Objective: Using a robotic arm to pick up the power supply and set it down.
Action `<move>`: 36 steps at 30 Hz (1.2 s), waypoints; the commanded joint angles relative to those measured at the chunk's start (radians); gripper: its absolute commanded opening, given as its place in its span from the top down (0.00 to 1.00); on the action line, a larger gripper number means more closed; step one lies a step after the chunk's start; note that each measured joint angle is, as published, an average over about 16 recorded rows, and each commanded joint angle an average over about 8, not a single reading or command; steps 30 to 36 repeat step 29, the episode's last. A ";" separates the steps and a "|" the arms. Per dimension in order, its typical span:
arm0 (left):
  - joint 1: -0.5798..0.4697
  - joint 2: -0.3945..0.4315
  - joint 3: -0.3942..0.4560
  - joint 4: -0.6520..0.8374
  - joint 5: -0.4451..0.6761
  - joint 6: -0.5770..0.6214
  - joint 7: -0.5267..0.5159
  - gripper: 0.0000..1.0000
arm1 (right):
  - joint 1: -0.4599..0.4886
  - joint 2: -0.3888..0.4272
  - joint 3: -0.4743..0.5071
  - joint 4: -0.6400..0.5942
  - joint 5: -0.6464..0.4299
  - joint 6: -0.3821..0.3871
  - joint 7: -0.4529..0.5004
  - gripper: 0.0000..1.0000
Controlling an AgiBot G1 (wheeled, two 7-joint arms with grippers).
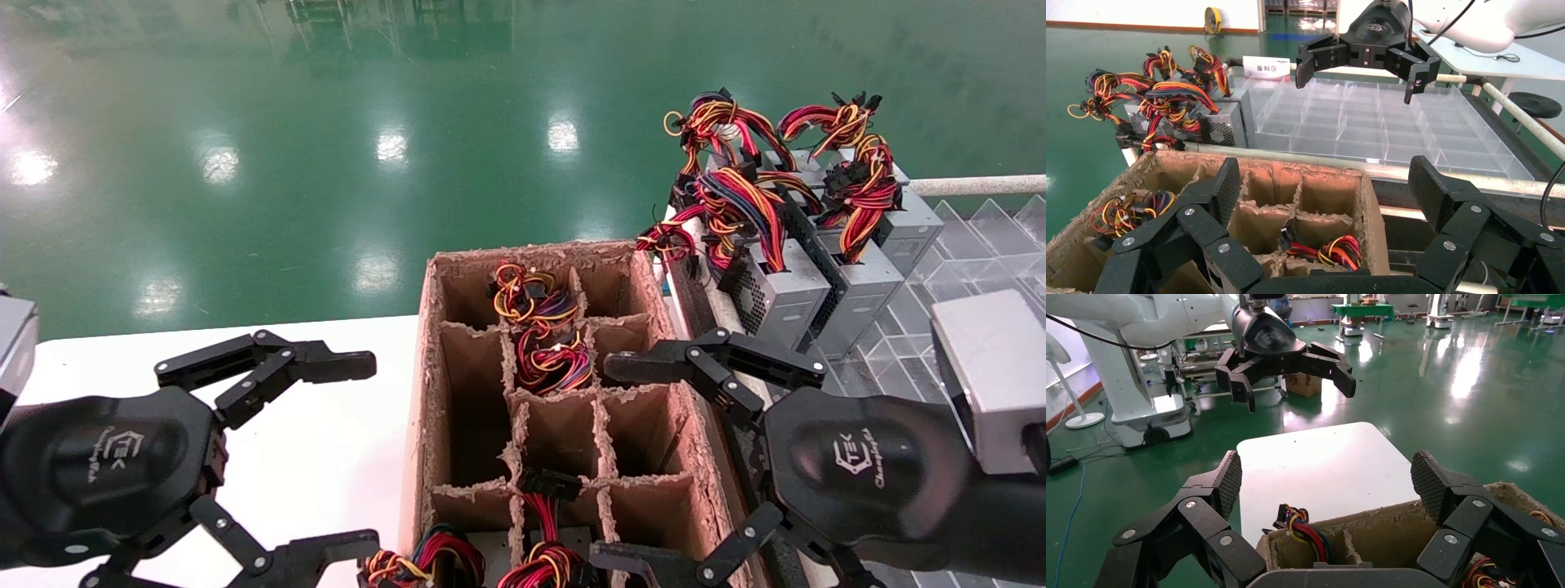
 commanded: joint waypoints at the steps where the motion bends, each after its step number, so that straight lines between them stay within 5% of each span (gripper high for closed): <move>1: 0.000 0.000 0.000 0.000 0.000 0.000 0.000 0.00 | 0.000 0.000 0.000 0.000 0.000 0.000 0.000 0.00; 36: 0.000 0.000 0.000 0.000 0.000 0.000 0.000 0.00 | 0.000 0.000 0.000 0.000 0.000 0.000 0.000 0.00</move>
